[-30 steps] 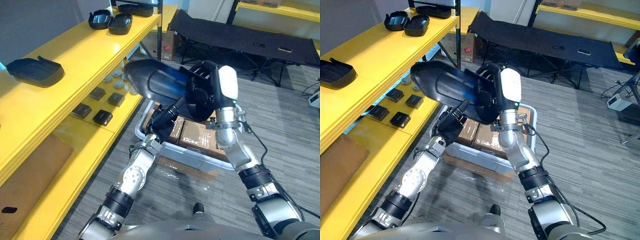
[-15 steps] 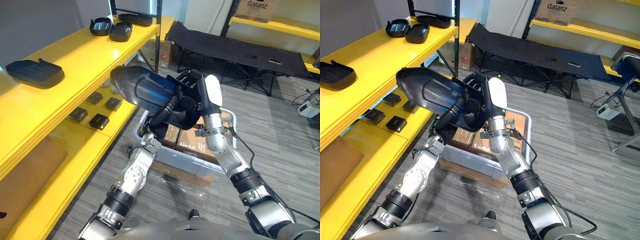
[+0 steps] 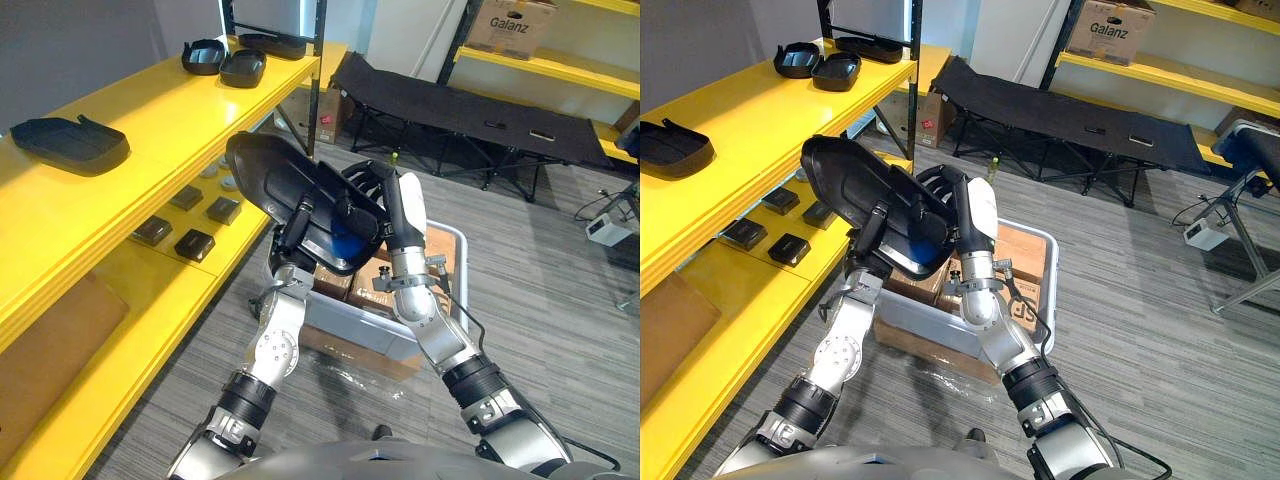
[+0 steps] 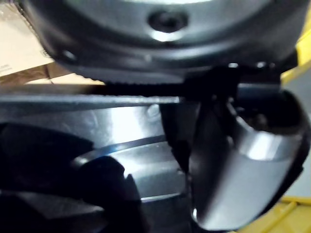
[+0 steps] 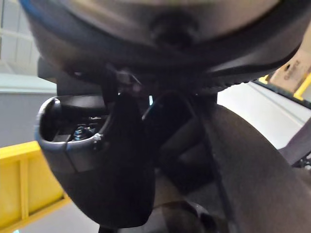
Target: Walk over and take three plastic housings, then place them on the shelf
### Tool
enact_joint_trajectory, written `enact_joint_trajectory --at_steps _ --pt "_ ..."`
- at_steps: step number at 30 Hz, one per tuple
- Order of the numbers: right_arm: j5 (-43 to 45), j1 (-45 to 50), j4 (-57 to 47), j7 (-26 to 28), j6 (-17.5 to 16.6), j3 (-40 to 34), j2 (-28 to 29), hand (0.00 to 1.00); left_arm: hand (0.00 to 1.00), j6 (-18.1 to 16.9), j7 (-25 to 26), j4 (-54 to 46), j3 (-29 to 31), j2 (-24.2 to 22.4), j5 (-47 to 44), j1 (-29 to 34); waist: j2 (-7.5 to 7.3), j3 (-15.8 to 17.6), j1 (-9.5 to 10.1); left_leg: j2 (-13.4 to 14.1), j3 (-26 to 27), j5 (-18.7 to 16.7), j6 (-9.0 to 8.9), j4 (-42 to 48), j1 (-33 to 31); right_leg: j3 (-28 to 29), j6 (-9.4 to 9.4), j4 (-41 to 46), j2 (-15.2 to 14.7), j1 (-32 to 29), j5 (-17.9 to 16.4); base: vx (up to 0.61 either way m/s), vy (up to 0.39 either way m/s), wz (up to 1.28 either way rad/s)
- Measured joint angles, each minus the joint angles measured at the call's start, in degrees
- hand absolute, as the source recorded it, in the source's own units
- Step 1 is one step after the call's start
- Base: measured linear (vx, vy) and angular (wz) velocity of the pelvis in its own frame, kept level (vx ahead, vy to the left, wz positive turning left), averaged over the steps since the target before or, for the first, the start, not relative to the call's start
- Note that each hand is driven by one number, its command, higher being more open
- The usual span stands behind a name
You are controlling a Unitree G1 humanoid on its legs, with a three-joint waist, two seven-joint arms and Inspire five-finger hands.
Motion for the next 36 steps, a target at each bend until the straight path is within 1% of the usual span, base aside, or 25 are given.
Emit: enact_joint_trajectory --at_steps 4,6,8,11,12,13,15,17,18,19,21,22,24,26,27,30,31,32,33,35,36 --pt "-0.1 2.0 -0.1 0.3 -0.4 1.0 0.0 1.00 0.00 -0.5 0.0 0.0 1.8 -0.8 0.0 0.0 -0.15 -0.1 -0.16 0.0 0.1 0.0 -0.02 0.0 0.1 0.0 0.00 0.0 0.0 0.0 0.0 0.00 0.000 0.00" --pt "0.6 3.9 -0.1 0.2 0.2 1.9 0.0 1.00 0.00 -1.3 0.0 0.0 2.6 -0.8 1.0 0.0 -0.24 -0.2 -0.12 0.0 0.1 0.0 -0.02 0.0 0.1 0.0 0.00 0.0 0.0 0.0 0.0 0.00 0.000 0.00" --pt "3.2 4.6 -0.1 0.1 1.0 2.3 0.4 1.00 0.00 -2.3 0.4 0.0 2.6 -0.9 1.6 0.0 -0.28 -0.2 -0.12 0.0 0.3 0.0 -0.02 0.0 0.1 0.0 -0.01 0.0 0.0 0.1 0.0 0.00 0.000 0.00" --pt "8.2 4.9 -0.9 -0.6 2.8 2.2 2.2 1.00 0.00 -2.7 3.2 -0.3 2.6 -1.1 6.6 0.0 -0.27 -0.4 -0.13 0.0 0.4 0.0 -0.03 0.0 0.2 0.0 -0.02 0.0 0.0 0.1 0.0 0.00 0.000 0.00" --pt "10.6 5.3 -1.8 -1.0 3.8 1.6 2.8 1.00 0.00 -2.9 4.7 -0.7 2.7 -1.5 10.1 0.0 -0.24 -0.4 -0.07 0.0 0.4 0.0 -0.04 0.0 0.2 0.0 -0.02 0.0 0.0 0.0 0.0 0.00 0.000 0.00" --pt "13.9 6.5 -3.8 -1.1 4.8 0.2 3.5 1.00 0.00 -2.9 7.3 -2.5 3.1 -2.1 15.1 0.1 -0.23 -0.4 -0.09 -0.1 0.4 -0.1 -0.06 0.0 0.1 0.0 -0.03 0.0 0.0 -0.1 0.0 0.00 0.000 0.00" --pt "16.6 8.1 -5.7 -0.9 5.1 -1.1 3.9 1.00 0.00 -2.9 9.8 -4.7 3.3 -2.2 20.2 0.3 -0.10 -0.5 -0.25 -0.1 0.4 -0.1 -0.09 0.0 0.1 0.0 -0.04 0.0 0.0 -0.1 0.0 0.00 0.000 0.00" --pt "20.5 10.2 -9.1 0.1 5.2 -2.3 4.0 1.00 0.00 -3.0 12.6 -7.9 4.6 -2.4 29.0 1.0 0.31 -0.7 -0.63 -0.1 0.5 -0.3 -0.10 0.0 0.1 0.1 -0.04 0.0 0.0 -0.3 0.0 0.00 0.000 -0.04" --pt "21.2 10.7 -10.0 0.4 5.2 -2.6 4.0 1.00 0.00 -3.0 13.4 -8.7 5.1 -2.5 31.1 1.0 0.44 -0.8 -0.80 -0.1 0.4 -0.3 -0.10 0.0 0.1 0.0 -0.04 0.0 0.0 -0.3 0.0 0.00 0.000 0.00" --pt "23.8 11.4 -11.5 1.6 5.1 -3.4 4.0 1.00 0.00 -2.9 15.8 -9.6 6.2 -2.7 36.6 1.0 0.70 -0.9 -1.18 -0.1 0.4 -0.3 -0.09 0.0 0.1 0.0 -0.04 0.0 0.0 -0.3 -0.1 0.00 0.000 0.00" --pt "29.1 12.0 -12.6 3.9 4.8 -5.4 4.0 1.00 0.00 -2.2 21.2 -10.6 10.6 -3.1 46.2 1.0 1.19 -1.1 -1.98 -0.1 0.4 -0.4 -0.07 -0.1 0.1 0.1 -0.05 0.0 0.0 -0.4 -0.1 0.00 0.000 0.00" --pt "30.3 12.4 -12.7 4.6 4.8 -6.4 4.0 1.00 0.00 -2.1 22.5 -10.6 12.1 -3.2 48.7 1.1 1.35 -1.2 -2.01 -0.1 0.4 -0.5 -0.03 -0.2 0.1 0.0 -0.13 0.0 0.0 -0.4 -0.1 0.00 0.000 0.00" --pt "34.9 15.3 -14.7 6.9 4.7 -10.3 3.8 1.00 0.00 -2.0 26.7 -10.6 18.9 -3.1 56.2 2.1 2.15 -1.5 -1.91 -0.1 0.3 -0.5 0.11 -0.8 0.0 -0.2 -0.25 0.0 0.2 -0.6 -0.2 0.00 0.000 0.05" --pt "37.0 17.5 -15.7 8.8 4.4 -12.6 3.5 1.00 0.00 -2.0 28.3 -10.6 23.8 -2.6 58.6 3.7 2.72 -1.5 -1.81 -0.1 0.3 -0.5 0.10 -0.9 -0.1 -0.4 -0.39 0.0 0.2 -0.6 -0.4 0.00 0.000 0.05" --pt "38.5 19.0 -16.2 10.1 4.0 -13.5 3.4 1.00 0.00 -2.2 28.4 -10.6 25.9 -2.1 59.6 5.1 2.89 -1.4 -1.68 -0.1 0.2 -0.5 0.10 -1.0 -0.2 -0.7 -0.44 0.0 0.2 -0.7 -0.4 0.00 0.000 0.07" --pt "39.2 20.7 -16.2 13.2 3.6 -14.8 3.5 1.00 0.00 -2.3 27.1 -11.1 27.0 -1.3 59.7 8.2 2.96 -1.4 -1.40 -0.1 -0.2 -0.5 0.13 -0.9 -1.3 -1.2 -0.54 0.0 0.1 -1.3 -0.5 0.00 0.005 0.09" --pt "40.7 21.1 -16.2 15.5 3.4 -14.5 3.9 1.00 0.00 -2.3 24.6 -11.8 26.9 -1.6 59.6 9.8 3.02 -1.4 -1.49 -0.1 -0.4 -0.5 0.15 -0.8 -1.7 -1.4 -0.53 0.0 0.1 -1.7 -0.5 0.01 0.011 0.05" --pt "40.7 21.5 -16.3 16.2 3.3 -14.4 4.2 1.00 0.00 -2.3 23.1 -11.9 26.7 -1.6 59.6 10.3 3.08 -1.4 -1.52 -0.1 -0.6 -0.5 0.14 -0.7 -1.9 -1.5 -0.54 0.0 0.1 -1.7 -0.5 0.02 0.013 0.07" --pt "40.7 22.2 -16.4 17.4 3.1 -14.2 4.5 1.00 0.00 -2.4 20.0 -12.6 26.3 -1.6 59.5 11.4 3.22 -1.3 -1.52 -0.1 -0.8 -0.5 0.13 -0.7 -2.1 -1.7 -0.54 0.0 0.1 -1.7 -0.5 0.01 0.008 0.04" --pt "40.6 23.3 -16.4 19.1 3.0 -14.1 4.9 1.00 0.00 -2.7 15.5 -15.4 25.6 -1.6 58.8 13.9 3.41 -1.3 -1.56 -0.1 -0.8 -0.5 0.12 -0.7 -2.1 -1.8 -0.54 0.0 0.1 -1.8 -0.5 0.00 0.000 0.00" --pt "40.3 24.2 -16.4 19.6 2.7 -14.2 5.2 1.00 0.00 -3.8 11.0 -18.5 25.4 -1.5 56.5 16.5 3.62 -1.3 -1.61 -0.1 -0.8 -0.5 0.10 -0.7 -2.2 -2.1 -0.54 0.0 0.1 -1.8 -0.5 0.00 0.000 0.00"
